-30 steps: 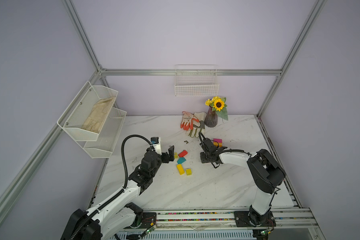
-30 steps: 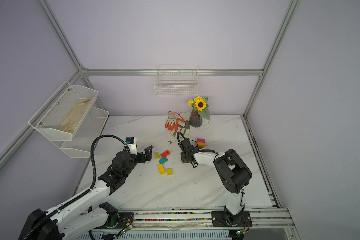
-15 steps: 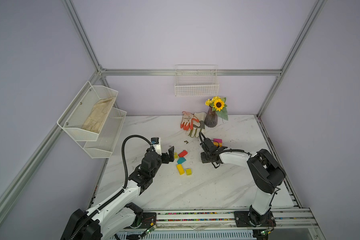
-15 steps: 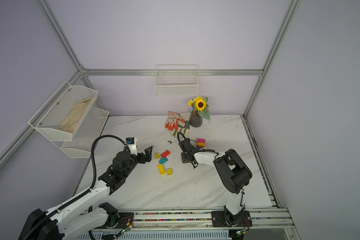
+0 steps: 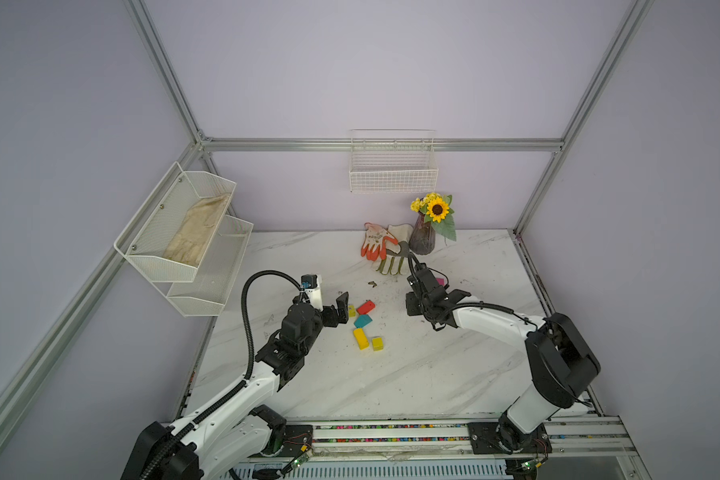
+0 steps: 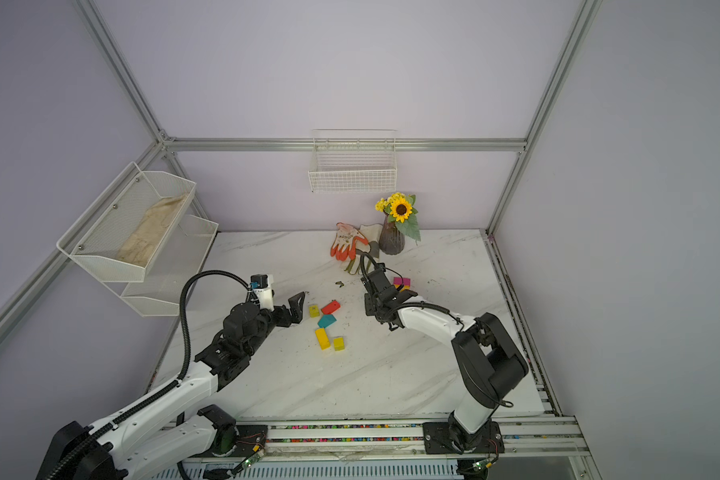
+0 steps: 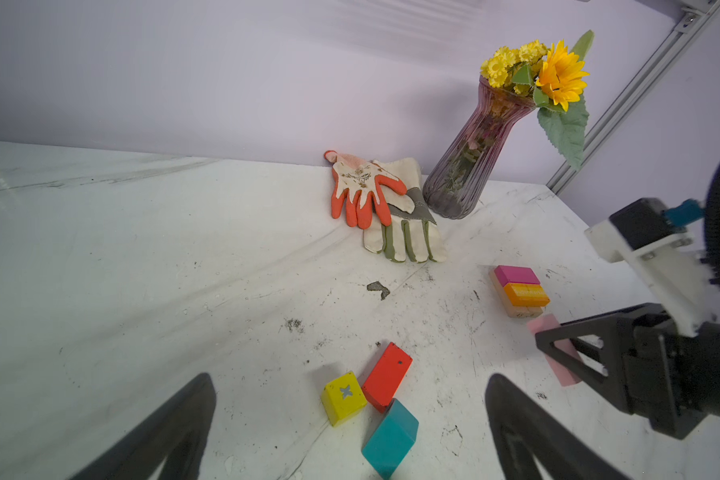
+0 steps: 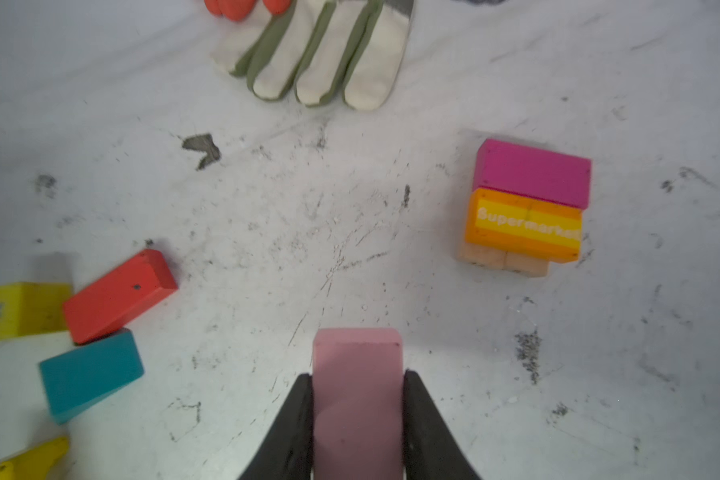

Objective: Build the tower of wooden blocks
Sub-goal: 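Lift the pink block with the right gripper and carry it over the stack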

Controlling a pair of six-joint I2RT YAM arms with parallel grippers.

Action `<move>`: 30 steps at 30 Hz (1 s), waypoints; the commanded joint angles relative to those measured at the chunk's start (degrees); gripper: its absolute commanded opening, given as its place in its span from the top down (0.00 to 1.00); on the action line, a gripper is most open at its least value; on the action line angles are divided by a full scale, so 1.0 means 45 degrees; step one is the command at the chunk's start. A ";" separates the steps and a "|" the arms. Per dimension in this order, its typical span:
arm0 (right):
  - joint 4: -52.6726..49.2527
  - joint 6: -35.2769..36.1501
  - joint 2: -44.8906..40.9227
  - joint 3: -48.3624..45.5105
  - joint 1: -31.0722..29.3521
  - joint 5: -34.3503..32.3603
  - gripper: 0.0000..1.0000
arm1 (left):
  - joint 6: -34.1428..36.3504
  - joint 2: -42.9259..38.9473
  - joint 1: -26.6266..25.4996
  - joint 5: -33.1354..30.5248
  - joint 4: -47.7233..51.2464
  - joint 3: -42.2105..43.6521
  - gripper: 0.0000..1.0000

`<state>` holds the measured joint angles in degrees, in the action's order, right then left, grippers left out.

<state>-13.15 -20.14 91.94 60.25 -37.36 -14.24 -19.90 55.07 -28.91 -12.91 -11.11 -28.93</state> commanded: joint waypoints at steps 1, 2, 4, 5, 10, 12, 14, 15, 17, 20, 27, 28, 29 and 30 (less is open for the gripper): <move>-0.0410 -0.0536 -0.1309 0.0169 -0.0027 -0.0935 0.84 | 0.0191 -0.0438 0.0037 -0.0095 -0.0350 -0.0712 0.00; -0.0565 -0.0637 -0.1671 0.0238 -0.0037 -0.1103 0.84 | 0.0222 -0.0484 0.0042 -0.0305 -0.0410 -0.0574 0.00; -0.1207 -0.0933 -0.2335 0.0621 0.0017 -0.1519 0.84 | 0.0227 -0.0550 0.0032 -0.0572 -0.0714 -0.0332 0.01; -0.1626 -0.1157 -0.2665 0.0940 0.0041 -0.1839 0.85 | 0.0307 -0.0577 0.0042 -0.0550 -0.0919 -0.0228 0.00; -0.1862 -0.1171 -0.3808 0.2429 0.0413 -0.2311 0.87 | 0.0371 -0.0388 0.0037 -0.0322 -0.0833 -0.0317 0.00; -0.1961 -0.1174 -0.3581 0.3221 0.0719 -0.2245 0.87 | 0.0358 -0.0360 0.0037 -0.0432 -0.0699 -0.0351 0.00; -0.2030 -0.1093 -0.3027 0.4078 0.1076 -0.2004 0.89 | 0.0341 -0.0420 0.0037 -0.0436 -0.0682 -0.0322 0.00; -0.2153 -0.1021 -0.2619 0.4502 0.1131 -0.2114 0.90 | 0.0350 -0.0463 0.0037 -0.0404 -0.0729 -0.0283 0.00; -0.2202 -0.0916 -0.1851 0.4802 0.1273 -0.2589 0.93 | 0.0383 -0.0547 0.0036 -0.0397 -0.0825 -0.0186 0.00; -0.1683 -0.0891 -0.1079 0.4066 0.1916 -0.2762 0.99 | 0.0467 -0.0585 0.0037 -0.0617 -0.0848 -0.0122 0.00; -0.0135 -0.0886 -0.0529 0.2107 0.4102 -0.1525 1.00 | 0.0288 -0.0129 0.0036 -0.0279 -0.0933 -0.0344 0.00; -0.0041 -0.0855 -0.0325 0.2080 0.4220 -0.1408 1.00 | 0.0273 -0.0016 0.0027 -0.0325 -0.0770 -0.0466 0.00; -0.0028 -0.0856 -0.0127 0.2085 0.4267 -0.1420 1.00 | 0.0261 0.0108 0.0037 -0.0374 -0.0605 -0.0602 0.00; -0.0056 -0.0895 0.0172 0.2162 0.4280 -0.1380 1.00 | 0.0251 0.0191 0.0027 -0.0429 -0.0379 -0.0782 0.00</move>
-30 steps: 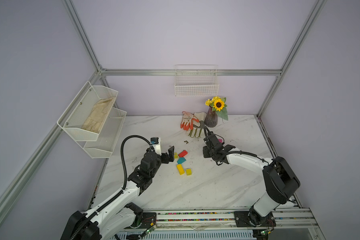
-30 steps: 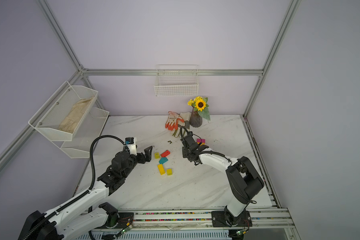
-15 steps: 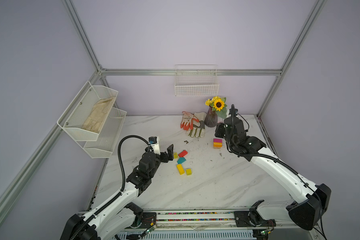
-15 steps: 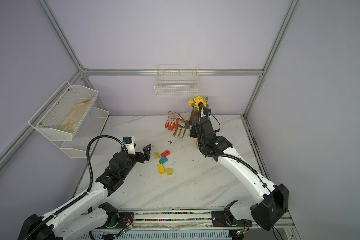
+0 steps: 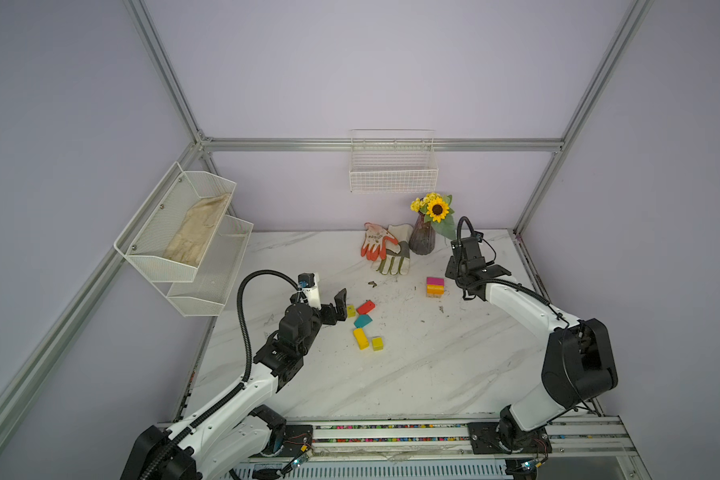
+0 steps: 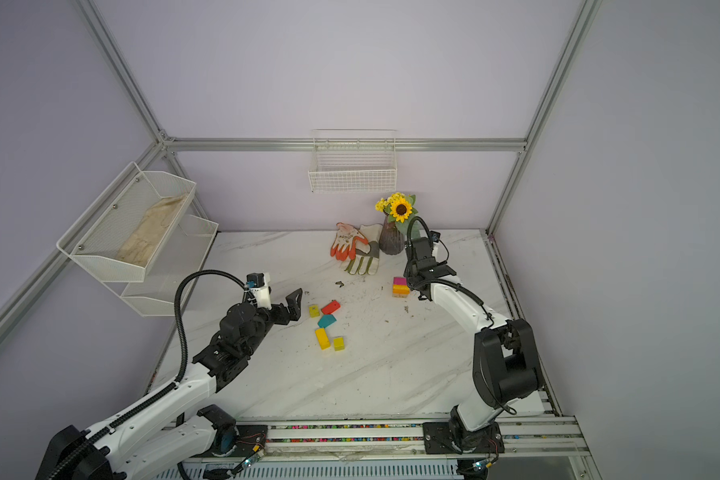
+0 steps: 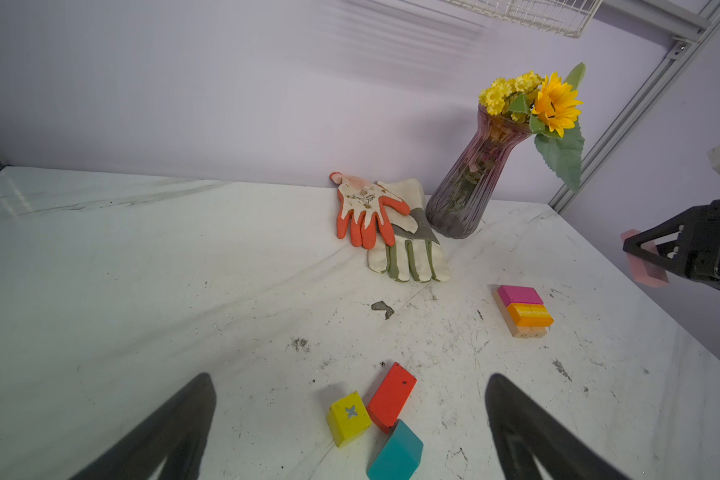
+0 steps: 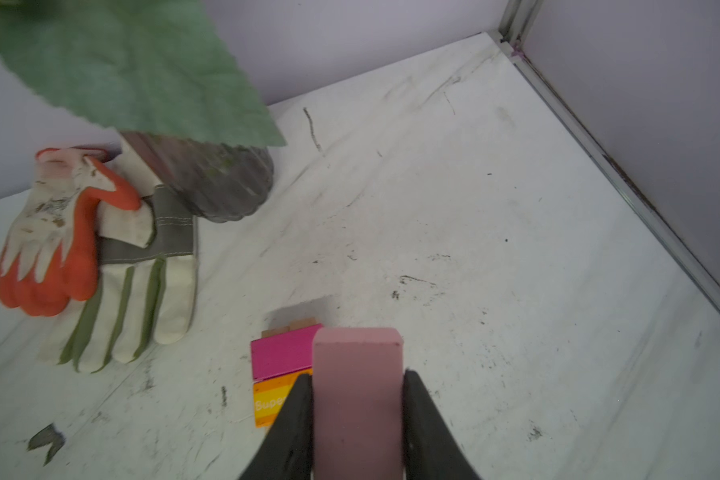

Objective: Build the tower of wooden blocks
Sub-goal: 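Lift the pink block with the right gripper and carry it over the stack, then lower the pink block onto the magenta block with the right gripper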

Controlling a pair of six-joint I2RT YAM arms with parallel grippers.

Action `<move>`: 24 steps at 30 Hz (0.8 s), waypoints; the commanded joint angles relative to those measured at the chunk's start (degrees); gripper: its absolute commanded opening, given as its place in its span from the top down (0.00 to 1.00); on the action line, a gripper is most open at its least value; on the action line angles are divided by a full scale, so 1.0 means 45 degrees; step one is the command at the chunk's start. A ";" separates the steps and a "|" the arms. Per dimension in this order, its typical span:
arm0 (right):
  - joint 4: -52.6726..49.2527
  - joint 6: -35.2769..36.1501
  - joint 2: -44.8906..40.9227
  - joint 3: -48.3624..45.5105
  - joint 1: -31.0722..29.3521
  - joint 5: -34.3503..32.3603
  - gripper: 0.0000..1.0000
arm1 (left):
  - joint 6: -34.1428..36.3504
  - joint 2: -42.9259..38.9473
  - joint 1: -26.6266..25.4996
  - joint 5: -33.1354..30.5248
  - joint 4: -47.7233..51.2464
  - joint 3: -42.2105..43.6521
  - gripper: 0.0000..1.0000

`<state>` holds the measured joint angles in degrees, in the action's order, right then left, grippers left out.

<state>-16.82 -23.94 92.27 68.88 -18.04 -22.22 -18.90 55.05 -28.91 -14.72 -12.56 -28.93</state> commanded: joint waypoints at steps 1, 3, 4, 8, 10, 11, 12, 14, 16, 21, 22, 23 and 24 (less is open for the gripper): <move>0.0697 -0.0069 0.0405 0.0326 0.0003 0.0522 1.00 | 0.0029 0.0228 0.0037 -0.0065 0.0186 -0.0912 0.00; 0.0546 -0.0133 0.0838 0.0449 0.0019 0.0744 1.00 | 0.0019 0.0211 0.0036 -0.0297 0.0364 -0.0959 0.00; 0.0535 -0.0138 0.0982 0.0443 0.0042 0.0844 1.00 | -0.0014 0.0190 0.0037 -0.0406 0.0226 -0.0905 0.00; 0.0748 -0.0110 0.1149 0.0152 0.0049 0.0870 1.00 | -0.0104 0.0150 0.0037 -0.0251 0.0061 -0.0970 0.00; 0.0846 -0.0128 0.1412 0.0090 0.0059 0.1106 1.00 | -0.0197 0.0169 0.0042 -0.0175 -0.0007 -0.0902 0.00; 0.0988 -0.0128 0.1566 0.0014 0.0052 0.1335 1.00 | -0.0211 0.0216 0.0037 -0.0139 -0.0144 -0.0849 0.00; 0.1043 -0.0131 0.1716 0.0021 0.0064 0.1515 1.00 | -0.0222 0.0256 0.0035 -0.0117 -0.0176 -0.0826 0.00; 0.1062 -0.0148 0.2082 0.0100 0.0058 0.1790 1.00 | -0.0230 0.0373 0.0047 -0.0108 -0.0255 -0.0829 0.00; 0.1042 -0.0148 0.2429 0.0237 0.0062 0.1965 1.00 | -0.0254 0.0506 0.0037 -0.0056 -0.0161 -0.0925 0.00; 0.0880 -0.0226 0.2667 0.0343 0.0063 0.2027 1.00 | -0.0340 0.0527 0.0037 0.0068 0.0039 -0.1071 0.00; 0.0951 -0.0137 0.2592 0.0288 0.0045 0.2043 1.00 | -0.0332 0.0476 0.0034 0.0102 0.0075 -0.1072 0.00; 0.1029 -0.0095 0.2542 0.0242 0.0045 0.2103 1.00 | -0.0333 0.0416 0.0036 0.0088 0.0128 -0.1072 0.00; 0.1076 -0.0072 0.2501 0.0220 0.0062 0.2187 1.00 | -0.0337 0.0306 0.0037 0.0072 0.0190 -0.1072 0.00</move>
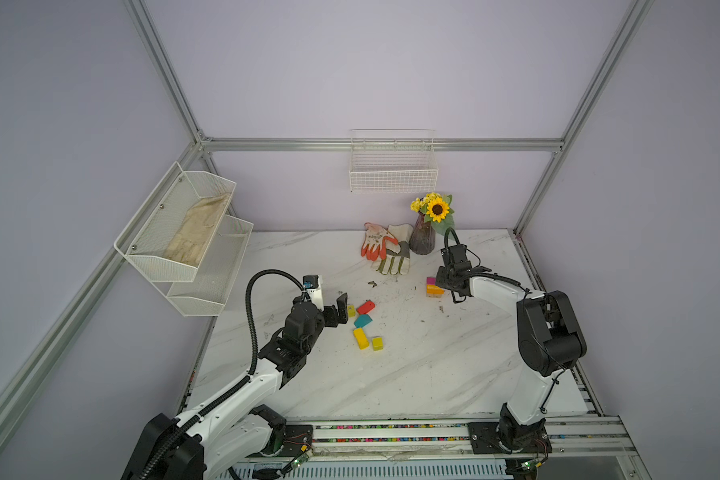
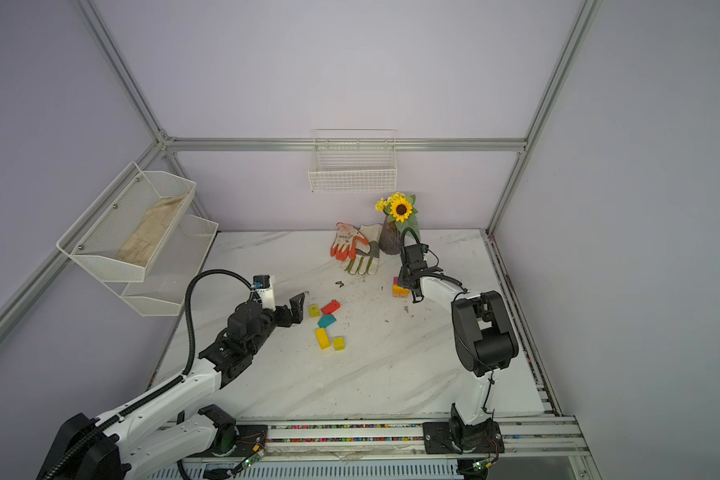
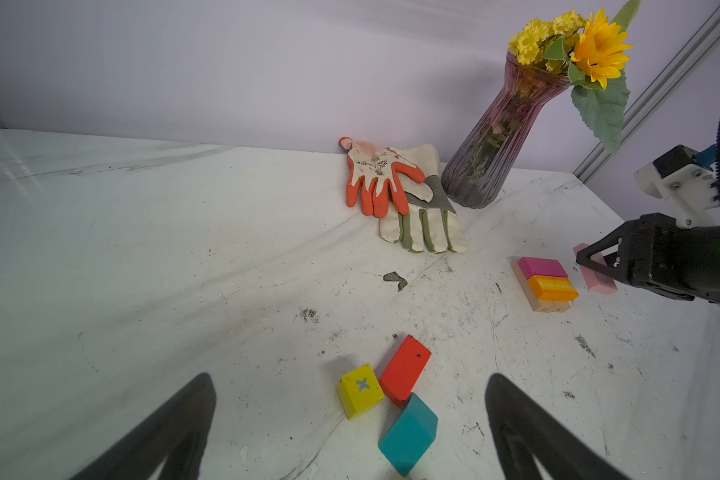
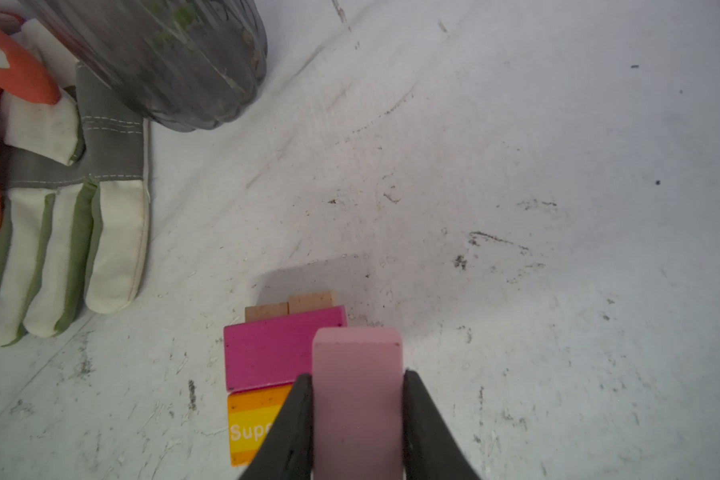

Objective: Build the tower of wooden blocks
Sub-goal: 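Lower the pink block onto the magenta block with the right gripper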

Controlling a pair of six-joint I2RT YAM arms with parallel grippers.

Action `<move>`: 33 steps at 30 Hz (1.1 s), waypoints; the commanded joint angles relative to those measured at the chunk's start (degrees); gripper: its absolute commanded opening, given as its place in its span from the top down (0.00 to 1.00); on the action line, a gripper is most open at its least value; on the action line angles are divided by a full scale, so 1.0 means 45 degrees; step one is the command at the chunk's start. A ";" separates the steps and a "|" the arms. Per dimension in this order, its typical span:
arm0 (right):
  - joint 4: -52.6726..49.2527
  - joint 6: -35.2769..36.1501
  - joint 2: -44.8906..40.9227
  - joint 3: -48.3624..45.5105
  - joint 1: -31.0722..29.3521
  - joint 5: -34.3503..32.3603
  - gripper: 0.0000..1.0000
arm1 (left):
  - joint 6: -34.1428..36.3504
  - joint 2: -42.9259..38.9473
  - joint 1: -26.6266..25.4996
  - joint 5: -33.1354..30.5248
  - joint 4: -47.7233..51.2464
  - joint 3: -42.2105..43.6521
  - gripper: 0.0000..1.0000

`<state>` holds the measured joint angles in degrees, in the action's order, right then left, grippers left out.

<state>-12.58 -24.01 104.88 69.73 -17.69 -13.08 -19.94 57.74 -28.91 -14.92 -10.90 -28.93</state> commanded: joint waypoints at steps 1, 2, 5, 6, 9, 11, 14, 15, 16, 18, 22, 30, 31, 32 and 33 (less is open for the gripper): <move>0.0129 -0.0022 -0.0299 0.0043 -0.0030 0.0252 1.00 | -0.0086 -0.0390 0.0037 0.0079 -0.0115 -0.1053 0.00; 0.0103 0.0036 -0.0299 0.0051 -0.0030 0.0322 1.00 | -0.0063 -0.0488 0.0037 0.0021 -0.0044 -0.1078 0.00; 0.0129 0.0231 -0.0295 0.0054 -0.0034 0.0497 1.00 | -0.0061 -0.0896 0.0037 -0.0017 0.0154 -0.1130 0.00; 0.0131 0.0291 -0.0262 0.0077 -0.0035 0.0560 0.99 | -0.0033 -0.1033 0.0037 0.0012 0.0182 -0.1113 0.00; 0.0054 0.0378 -0.0073 0.0202 -0.0033 0.0775 0.99 | 0.0049 -0.1436 0.0037 -0.0177 0.0336 -0.1062 0.00; -0.0053 0.0486 -0.0027 0.0338 -0.0073 0.0763 0.98 | 0.0039 -0.1657 0.0032 -0.0312 0.0316 -0.0977 0.00; -0.0051 0.0612 -0.0046 0.0338 -0.0106 0.0640 0.96 | 0.0001 -0.1795 0.0037 -0.0147 0.0120 -0.0839 0.01; -0.0037 0.0678 -0.0035 0.0357 -0.0112 0.0641 0.95 | -0.0012 -0.1749 0.0037 -0.0089 0.0106 -0.0886 0.00; -0.0066 0.0723 0.0006 0.0387 -0.0113 0.0656 0.94 | -0.0002 -0.1708 0.0037 -0.0068 0.0138 -0.0910 0.00; -0.0114 0.0783 0.0125 0.0489 -0.0124 0.0763 0.93 | -0.0022 -0.1581 0.0037 -0.0085 0.0211 -0.1001 0.00; -0.0183 0.0904 0.0486 0.0703 -0.0198 0.0992 0.93 | -0.0022 -0.1385 0.0037 -0.0117 0.0335 -0.1125 0.00; -0.0508 0.1120 0.1087 0.1193 -0.0296 0.0838 0.93 | -0.0046 -0.1373 0.0032 -0.0072 0.0299 -0.1112 0.00; -0.0491 0.1165 0.1106 0.1188 -0.0312 0.0837 0.92 | -0.0053 -0.1349 0.0037 -0.0054 0.0307 -0.1111 0.00; -0.0468 0.1173 0.1153 0.1211 -0.0307 0.0837 0.92 | -0.0054 -0.1331 0.0037 -0.0043 0.0312 -0.1111 0.00; -0.0503 0.1215 0.1203 0.1256 -0.0319 0.0856 0.92 | -0.0072 -0.1326 0.0036 -0.0041 0.0312 -0.1130 0.00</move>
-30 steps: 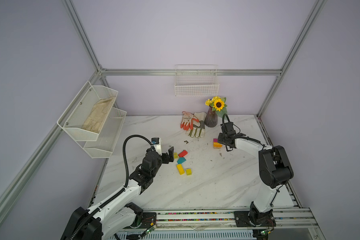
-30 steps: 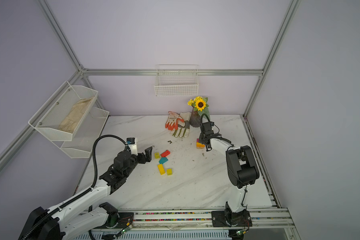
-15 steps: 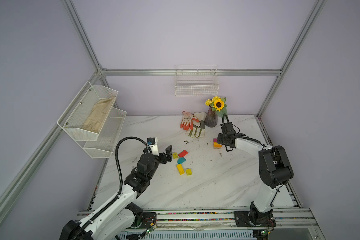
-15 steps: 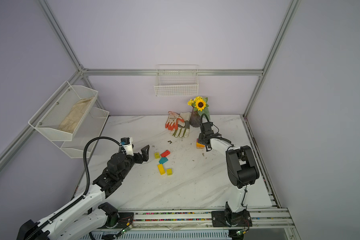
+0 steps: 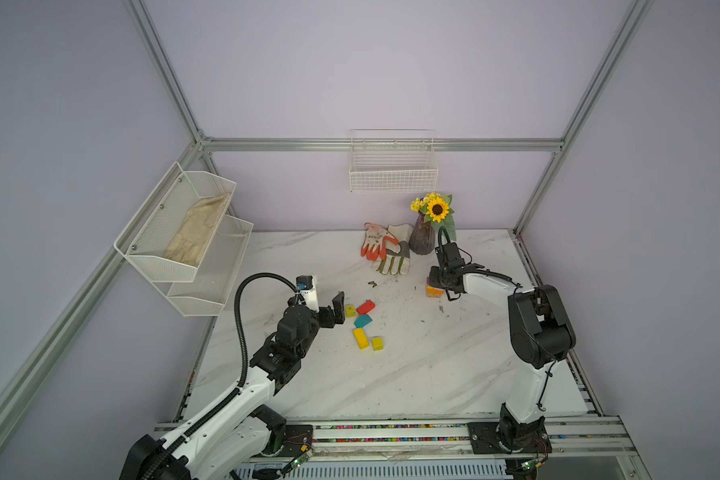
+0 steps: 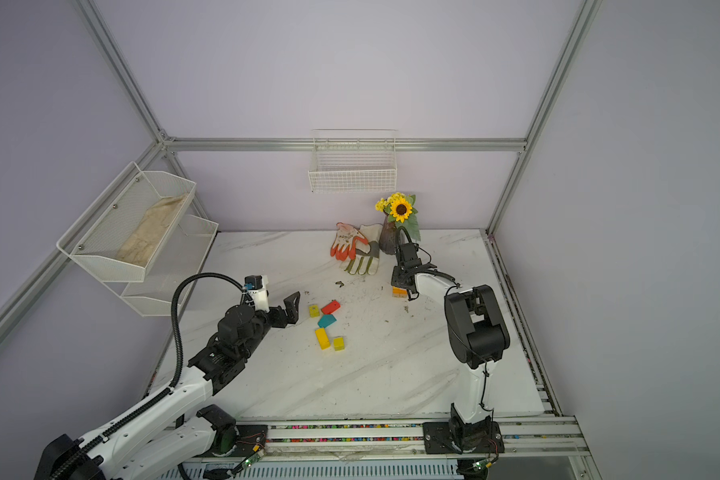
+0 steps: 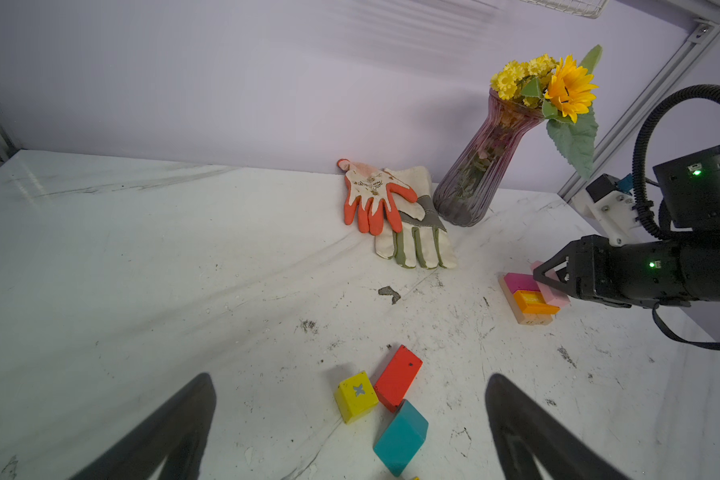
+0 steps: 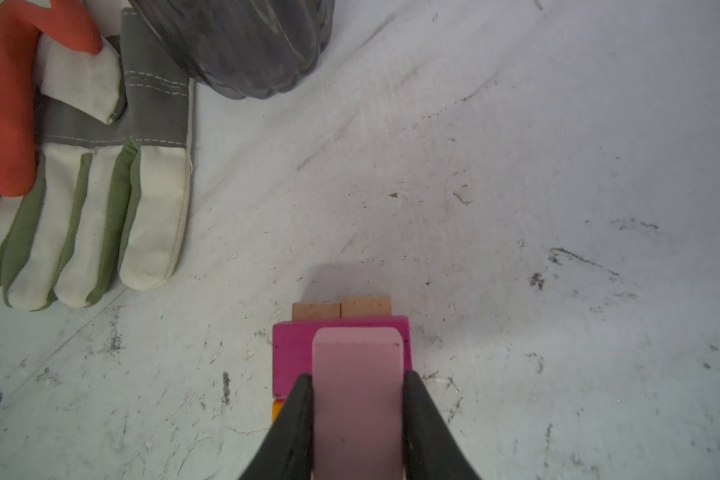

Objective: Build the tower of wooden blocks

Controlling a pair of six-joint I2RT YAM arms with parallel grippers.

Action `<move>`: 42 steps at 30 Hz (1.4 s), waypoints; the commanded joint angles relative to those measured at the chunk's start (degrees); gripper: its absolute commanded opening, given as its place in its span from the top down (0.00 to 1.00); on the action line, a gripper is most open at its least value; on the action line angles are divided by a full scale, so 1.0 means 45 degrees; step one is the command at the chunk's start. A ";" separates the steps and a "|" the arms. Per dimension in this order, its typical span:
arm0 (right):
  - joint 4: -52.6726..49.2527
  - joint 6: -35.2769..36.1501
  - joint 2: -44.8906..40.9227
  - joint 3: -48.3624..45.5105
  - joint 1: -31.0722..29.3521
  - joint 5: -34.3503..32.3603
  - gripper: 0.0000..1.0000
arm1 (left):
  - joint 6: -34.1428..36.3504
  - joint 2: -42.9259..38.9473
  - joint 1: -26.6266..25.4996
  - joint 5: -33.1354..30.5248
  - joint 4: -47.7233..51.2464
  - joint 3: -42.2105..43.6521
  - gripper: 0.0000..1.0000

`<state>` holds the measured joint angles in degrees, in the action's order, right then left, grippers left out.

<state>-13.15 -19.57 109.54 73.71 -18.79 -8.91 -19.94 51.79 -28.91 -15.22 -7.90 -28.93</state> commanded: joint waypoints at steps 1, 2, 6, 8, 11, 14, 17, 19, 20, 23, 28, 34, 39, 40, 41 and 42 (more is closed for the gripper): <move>-0.0431 0.0246 0.0238 0.0443 -0.0074 -0.0090 0.92 | -0.0060 0.0014 0.0027 0.0029 -0.0354 -0.1140 0.00; -0.0474 0.0255 0.0294 0.0491 -0.0086 -0.0091 0.92 | -0.0050 0.0015 0.0037 0.0036 -0.0315 -0.1150 0.00; -0.0591 0.0310 0.0424 0.0645 -0.0103 -0.0091 0.92 | -0.0066 -0.0005 0.0035 0.0027 -0.0301 -0.1145 0.00; -0.0633 0.0338 0.0444 0.0654 -0.0113 -0.0149 0.90 | -0.0078 -0.0005 0.0040 0.0029 -0.0318 -0.1130 0.00; -0.0710 0.0339 0.0463 0.0702 -0.0112 -0.0237 0.87 | -0.0088 0.0014 0.0040 0.0054 -0.0332 -0.1150 0.00; -0.0767 0.0331 0.0464 0.0729 -0.0103 -0.0266 0.83 | -0.0080 0.0053 0.0037 0.0079 -0.0327 -0.1177 0.00; -0.0826 0.0330 0.0483 0.0796 -0.0124 -0.0286 0.78 | -0.0078 0.0054 0.0037 0.0048 -0.0315 -0.1173 0.00; -0.0877 0.0327 0.0483 0.0808 -0.0132 -0.0340 0.73 | -0.0085 0.0073 0.0037 0.0055 -0.0316 -0.1169 0.00; -0.0887 0.0340 0.0465 0.0805 -0.0128 -0.0383 0.69 | -0.0073 0.0083 0.0037 0.0073 -0.0317 -0.1179 0.00; -0.0955 0.0336 0.0444 0.0826 -0.0162 -0.0477 0.62 | -0.0097 0.0093 0.0037 0.0070 -0.0329 -0.1189 0.00; -0.1026 0.0307 0.0367 0.0827 -0.0230 -0.0735 0.55 | -0.0091 0.0098 0.0037 0.0081 -0.0295 -0.1189 0.00; -0.1029 0.0323 0.0290 0.0836 -0.0336 -0.0970 0.54 | -0.0099 0.0073 0.0037 0.0125 -0.0323 -0.1190 0.00; -0.0936 0.0390 0.0259 0.0808 -0.0458 -0.0961 0.62 | -0.0102 0.0168 0.0037 0.0162 -0.0316 -0.1214 0.00; -0.0945 0.0385 0.0283 0.0826 -0.0473 -0.0970 0.62 | -0.0100 0.0171 0.0037 0.0165 -0.0329 -0.1223 0.00; -0.0946 0.0385 0.0302 0.0851 -0.0488 -0.0970 0.63 | -0.0099 0.0190 0.0037 0.0177 -0.0316 -0.1228 0.00; -0.0980 0.0418 0.0326 0.0897 -0.0491 -0.1016 0.63 | -0.0104 0.0203 0.0027 0.0183 -0.0326 -0.1228 0.01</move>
<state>-16.21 -18.35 111.35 76.07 -20.51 -12.01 -19.97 52.71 -28.91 -14.96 -7.90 -28.95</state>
